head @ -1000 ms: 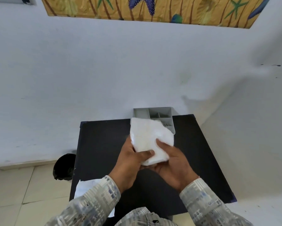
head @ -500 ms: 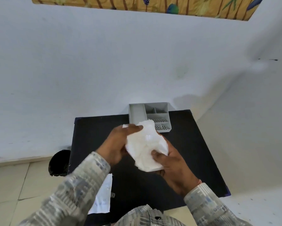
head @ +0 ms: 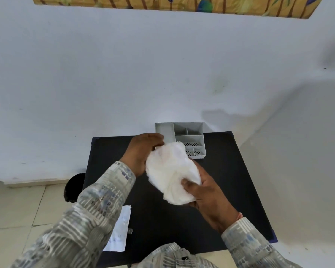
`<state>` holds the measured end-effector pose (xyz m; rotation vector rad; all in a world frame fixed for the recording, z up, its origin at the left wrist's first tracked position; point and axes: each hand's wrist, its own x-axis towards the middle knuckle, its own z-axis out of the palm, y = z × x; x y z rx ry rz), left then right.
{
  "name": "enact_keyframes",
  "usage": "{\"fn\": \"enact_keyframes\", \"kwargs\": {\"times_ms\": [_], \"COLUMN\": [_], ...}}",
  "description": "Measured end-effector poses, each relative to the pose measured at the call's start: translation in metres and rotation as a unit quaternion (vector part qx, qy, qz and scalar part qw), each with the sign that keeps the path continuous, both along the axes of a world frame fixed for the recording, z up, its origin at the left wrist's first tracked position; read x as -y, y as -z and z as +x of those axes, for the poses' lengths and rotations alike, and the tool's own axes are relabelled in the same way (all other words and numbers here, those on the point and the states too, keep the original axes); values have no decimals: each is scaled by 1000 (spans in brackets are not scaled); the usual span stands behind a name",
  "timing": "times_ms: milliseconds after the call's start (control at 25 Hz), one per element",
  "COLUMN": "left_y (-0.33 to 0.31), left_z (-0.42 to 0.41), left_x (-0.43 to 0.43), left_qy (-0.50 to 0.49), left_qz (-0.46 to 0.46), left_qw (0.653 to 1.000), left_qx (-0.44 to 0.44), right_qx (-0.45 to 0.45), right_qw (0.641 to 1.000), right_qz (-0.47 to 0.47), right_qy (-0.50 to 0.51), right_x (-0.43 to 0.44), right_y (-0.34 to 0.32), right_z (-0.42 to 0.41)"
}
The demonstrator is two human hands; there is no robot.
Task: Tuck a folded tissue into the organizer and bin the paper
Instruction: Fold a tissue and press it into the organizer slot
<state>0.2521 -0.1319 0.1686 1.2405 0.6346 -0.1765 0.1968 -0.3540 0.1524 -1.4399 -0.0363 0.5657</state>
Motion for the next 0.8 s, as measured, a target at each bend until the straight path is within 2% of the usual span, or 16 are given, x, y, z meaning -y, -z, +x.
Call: {"fn": "enact_keyframes", "kwargs": {"times_ms": [80, 120, 200, 240, 280, 360, 400, 440, 520, 600, 640, 680, 720, 800], "left_y": [9, 13, 11, 12, 13, 23, 28, 30, 32, 36, 36, 34, 34, 35], "left_z": [-13, -24, -52, -64, -71, -76, -75, -74, -72, -69, -68, -68, -69, -73], "left_x": [0, 3, 24, 37, 50, 67, 71, 74, 74, 71, 70, 69, 69, 69], "left_qy": [-71, -60, 14, 50, 74, 71, 63, 67, 94, 121, 143, 170, 194, 213], "left_qz": [-141, -179, -195, -180, -154, -29, 39, 94, 146, 119, 102, 98, 110, 157], "left_qw": [987, 981, 980, 982, 985, 997, 997, 993, 984, 985, 984, 980, 974, 964], "left_qx": [-32, -43, -37, -18, 0, 12, 14, 19, 29, 32, 34, 36, 35, 31], "right_qx": [-38, -55, -44, -14, 31, 116, 140, 145, 104, -53, -127, -166, -169, -114], "right_qw": [997, 992, 990, 994, 996, 970, 953, 947, 967, 997, 988, 976, 976, 991], "right_qz": [63, 96, 110, 71, -8, -204, -264, -285, -232, -25, 71, 127, 128, 53], "right_qy": [35, 54, 77, 83, 84, 62, 45, 24, 1, 39, 51, 55, 56, 52], "right_x": [5, 8, 10, 9, 6, 1, 0, -1, 4, 10, 11, 12, 14, 13], "right_y": [-1, 0, 1, 4, 8, 16, 18, 18, 19, 16, 15, 17, 21, 30], "right_z": [3, 5, 7, 7, 7, 7, 7, 6, 6, 11, 13, 13, 12, 12]}}
